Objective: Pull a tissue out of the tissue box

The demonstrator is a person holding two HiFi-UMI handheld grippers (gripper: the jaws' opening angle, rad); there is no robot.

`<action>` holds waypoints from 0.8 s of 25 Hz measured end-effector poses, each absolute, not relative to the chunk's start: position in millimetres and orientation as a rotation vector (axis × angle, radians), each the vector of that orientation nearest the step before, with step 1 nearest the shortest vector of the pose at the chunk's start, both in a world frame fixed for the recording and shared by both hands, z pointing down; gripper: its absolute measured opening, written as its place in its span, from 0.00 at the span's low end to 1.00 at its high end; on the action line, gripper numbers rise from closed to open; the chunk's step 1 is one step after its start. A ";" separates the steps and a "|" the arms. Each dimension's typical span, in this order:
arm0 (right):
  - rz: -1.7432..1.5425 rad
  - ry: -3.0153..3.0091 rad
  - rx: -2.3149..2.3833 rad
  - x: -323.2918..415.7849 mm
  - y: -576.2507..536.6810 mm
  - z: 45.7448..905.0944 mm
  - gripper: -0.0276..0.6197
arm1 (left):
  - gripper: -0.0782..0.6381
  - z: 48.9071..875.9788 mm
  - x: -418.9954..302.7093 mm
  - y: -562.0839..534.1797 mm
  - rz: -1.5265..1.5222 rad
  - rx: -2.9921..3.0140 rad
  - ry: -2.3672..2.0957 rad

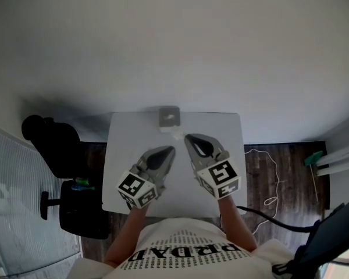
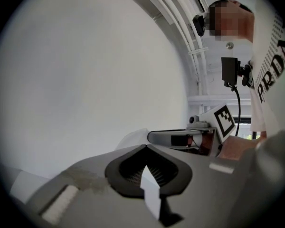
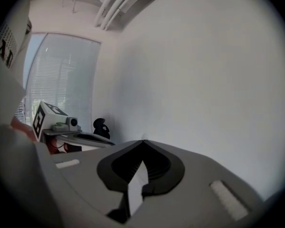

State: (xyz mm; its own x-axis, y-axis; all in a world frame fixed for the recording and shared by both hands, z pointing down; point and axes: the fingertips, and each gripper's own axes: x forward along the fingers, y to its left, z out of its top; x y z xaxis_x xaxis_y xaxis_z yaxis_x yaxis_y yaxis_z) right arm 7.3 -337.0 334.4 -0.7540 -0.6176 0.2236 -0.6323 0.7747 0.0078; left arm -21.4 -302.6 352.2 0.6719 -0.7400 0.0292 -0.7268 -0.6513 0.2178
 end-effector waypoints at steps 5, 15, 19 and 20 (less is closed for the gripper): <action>0.106 -2.762 0.981 8.8 -335.9 332.2 0.06 | 0.10 355.1 -19.0 -301.1 -0.077 2.672 -1.185; 0.103 -2.761 0.981 9.8 -333.5 334.7 0.06 | 0.10 354.1 -17.1 -299.6 -0.078 2.678 -1.184; 0.105 -2.757 0.976 8.3 -333.9 334.6 0.06 | 0.10 353.4 -15.0 -301.0 -0.083 2.681 -1.175; 0.106 -2.756 0.977 8.0 -334.2 334.2 0.05 | 0.10 353.1 -14.7 -301.6 -0.084 2.681 -1.173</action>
State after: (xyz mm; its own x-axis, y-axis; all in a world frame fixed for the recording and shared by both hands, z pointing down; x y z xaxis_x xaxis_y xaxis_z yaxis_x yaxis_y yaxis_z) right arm 8.0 -334.2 334.2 -0.7564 -0.6141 0.2251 -0.6296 0.7769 0.0041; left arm -14.7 -301.6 353.1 0.6811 -0.7315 0.0329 -0.7193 -0.6600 0.2170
